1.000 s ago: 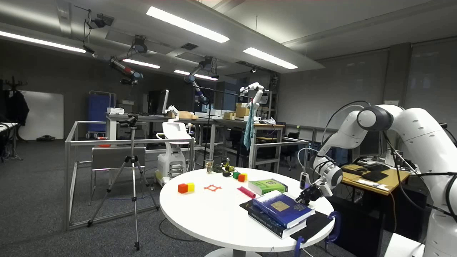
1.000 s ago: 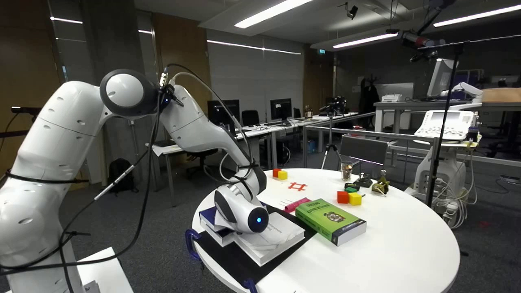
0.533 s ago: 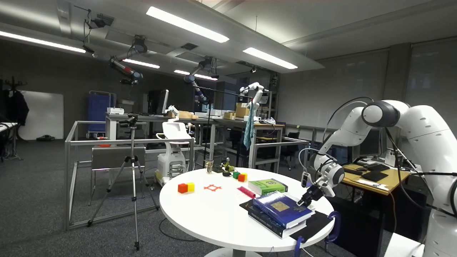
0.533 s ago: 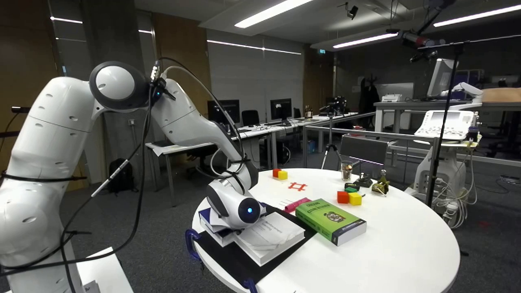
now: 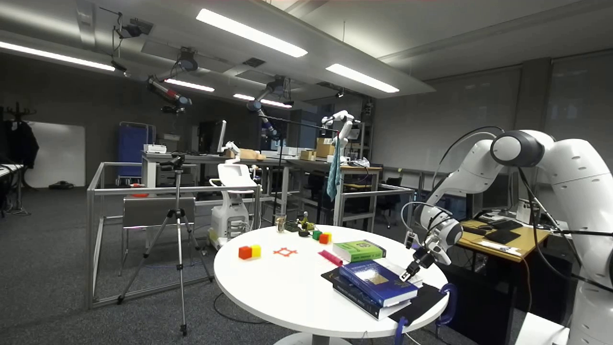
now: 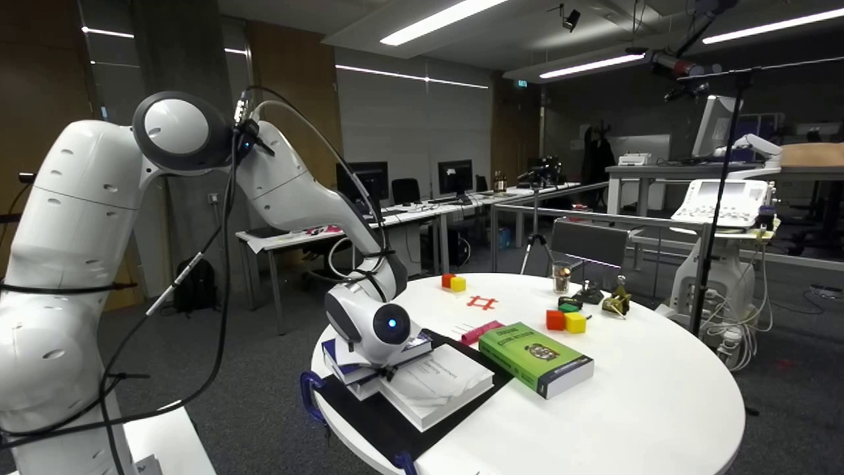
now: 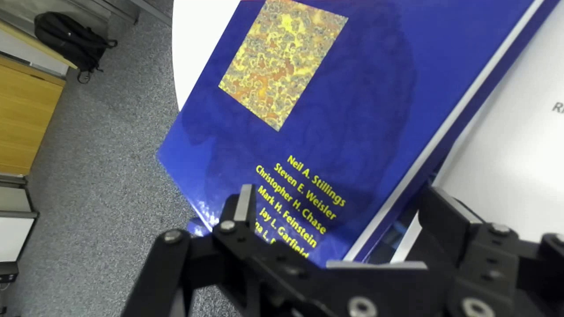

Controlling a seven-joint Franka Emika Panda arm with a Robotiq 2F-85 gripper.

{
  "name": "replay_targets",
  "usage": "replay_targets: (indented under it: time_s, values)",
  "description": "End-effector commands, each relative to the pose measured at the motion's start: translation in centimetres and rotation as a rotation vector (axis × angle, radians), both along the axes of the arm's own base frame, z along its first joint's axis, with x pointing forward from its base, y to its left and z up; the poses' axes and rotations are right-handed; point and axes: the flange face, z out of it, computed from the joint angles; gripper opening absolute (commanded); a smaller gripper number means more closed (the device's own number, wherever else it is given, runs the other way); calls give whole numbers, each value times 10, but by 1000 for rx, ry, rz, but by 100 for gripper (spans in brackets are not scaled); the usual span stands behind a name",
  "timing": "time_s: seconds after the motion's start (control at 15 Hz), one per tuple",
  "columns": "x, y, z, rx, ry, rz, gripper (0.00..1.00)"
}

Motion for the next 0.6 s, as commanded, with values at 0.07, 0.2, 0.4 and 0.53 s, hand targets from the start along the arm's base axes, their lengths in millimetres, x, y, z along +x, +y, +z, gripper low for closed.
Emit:
replay_targets:
  time_s: [0.07,0.2,0.4,0.53]
  values:
    - [-6,2,16,-73,-44,21,100]
    - [-4,2,16,-85,-45,19,100]
    - [-3,4,17,-97,-50,18,100]
    - [-2,6,18,-107,-57,24,100]
